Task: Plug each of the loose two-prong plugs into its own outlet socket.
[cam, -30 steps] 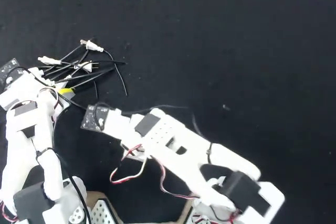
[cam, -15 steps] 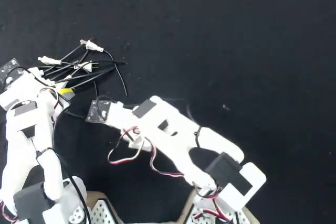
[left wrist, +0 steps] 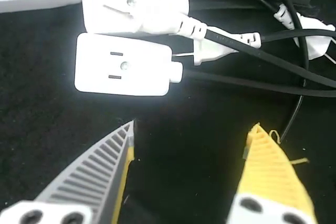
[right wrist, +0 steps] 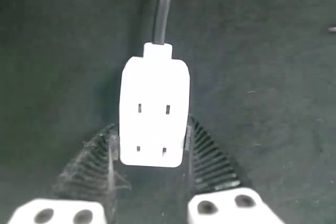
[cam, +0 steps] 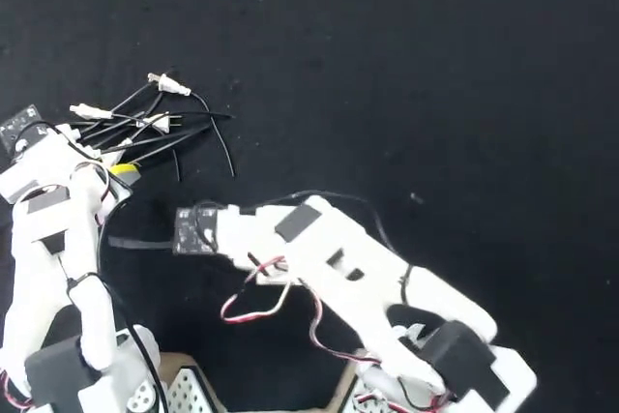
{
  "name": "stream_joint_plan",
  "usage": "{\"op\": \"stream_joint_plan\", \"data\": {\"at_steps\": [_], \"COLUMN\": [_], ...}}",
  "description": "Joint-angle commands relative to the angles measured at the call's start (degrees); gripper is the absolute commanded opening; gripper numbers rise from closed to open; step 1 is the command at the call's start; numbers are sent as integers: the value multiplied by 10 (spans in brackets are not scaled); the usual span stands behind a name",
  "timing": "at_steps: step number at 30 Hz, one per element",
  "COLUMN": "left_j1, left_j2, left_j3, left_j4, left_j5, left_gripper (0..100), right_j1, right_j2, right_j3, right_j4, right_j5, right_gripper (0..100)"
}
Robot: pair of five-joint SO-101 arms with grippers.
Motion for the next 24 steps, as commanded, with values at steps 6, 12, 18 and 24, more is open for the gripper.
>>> {"op": "stream_joint_plan", "data": {"at_steps": [6, 12, 18, 24], "left_j1": [3, 3, 3, -52], "left_j2": [-14, -14, -14, -11], "left_j3": [-15, -16, -22, -84], "left_j4": [-4, -4, -8, -4], "left_j5": [-7, -9, -4, 36], "left_gripper": [332, 332, 332, 336], "right_j1": [7, 11, 18, 111], "right_j2": [42, 10, -90, -120], "right_j3": [-29, -70, -38, 32], "right_j4": [-47, 29, 11, -154], "right_j5": [-94, -98, -171, -302], "right_gripper": [224, 218, 218, 216]}}
